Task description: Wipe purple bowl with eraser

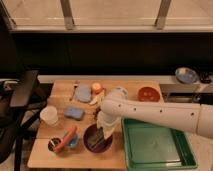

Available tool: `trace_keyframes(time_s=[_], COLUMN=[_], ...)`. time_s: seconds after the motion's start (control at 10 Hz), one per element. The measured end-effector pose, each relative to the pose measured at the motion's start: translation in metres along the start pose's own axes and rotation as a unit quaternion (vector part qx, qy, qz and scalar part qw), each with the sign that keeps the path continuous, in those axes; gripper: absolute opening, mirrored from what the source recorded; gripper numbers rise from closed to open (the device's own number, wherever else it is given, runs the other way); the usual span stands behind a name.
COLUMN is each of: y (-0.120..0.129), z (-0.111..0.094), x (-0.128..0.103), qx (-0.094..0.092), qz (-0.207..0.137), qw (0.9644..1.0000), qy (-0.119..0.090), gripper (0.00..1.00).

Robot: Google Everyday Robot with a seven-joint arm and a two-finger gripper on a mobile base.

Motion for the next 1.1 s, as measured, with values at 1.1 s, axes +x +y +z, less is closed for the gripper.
trace_keyframes(time_s=[1.1], y=[-0.014], z=[0.001], x=[-0.032], qx=[-0.012], qz=[-0.046], qw=[0.9988], qy=[0.006], gripper=[0.0])
